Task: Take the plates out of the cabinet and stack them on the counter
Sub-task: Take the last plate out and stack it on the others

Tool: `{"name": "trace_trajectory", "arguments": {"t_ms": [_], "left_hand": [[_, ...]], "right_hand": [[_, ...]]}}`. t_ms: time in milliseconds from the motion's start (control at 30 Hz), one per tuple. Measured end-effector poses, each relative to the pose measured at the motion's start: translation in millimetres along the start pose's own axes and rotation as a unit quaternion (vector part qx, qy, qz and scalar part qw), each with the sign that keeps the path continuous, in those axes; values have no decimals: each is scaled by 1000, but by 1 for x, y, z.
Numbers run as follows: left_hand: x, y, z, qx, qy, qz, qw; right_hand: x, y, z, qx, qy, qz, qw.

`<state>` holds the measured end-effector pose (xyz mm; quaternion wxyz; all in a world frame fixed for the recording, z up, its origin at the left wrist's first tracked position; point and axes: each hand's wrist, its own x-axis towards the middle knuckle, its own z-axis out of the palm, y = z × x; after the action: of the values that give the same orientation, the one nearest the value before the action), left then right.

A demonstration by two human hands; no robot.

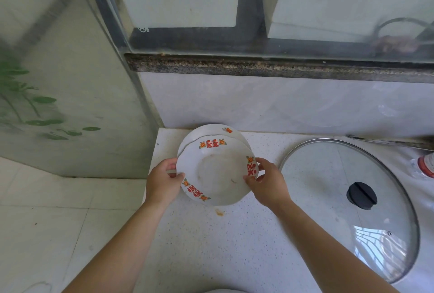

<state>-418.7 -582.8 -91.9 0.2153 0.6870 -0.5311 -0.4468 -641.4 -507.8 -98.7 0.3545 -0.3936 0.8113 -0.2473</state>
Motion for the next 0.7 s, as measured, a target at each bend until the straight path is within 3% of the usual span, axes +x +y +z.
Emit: {"name": "trace_trajectory", "arguments": {"t_ms": [700], "left_hand": [[24,7,8,36,-25,22,999]], "right_hand": [[28,3,17,42,41,0,998]]}}
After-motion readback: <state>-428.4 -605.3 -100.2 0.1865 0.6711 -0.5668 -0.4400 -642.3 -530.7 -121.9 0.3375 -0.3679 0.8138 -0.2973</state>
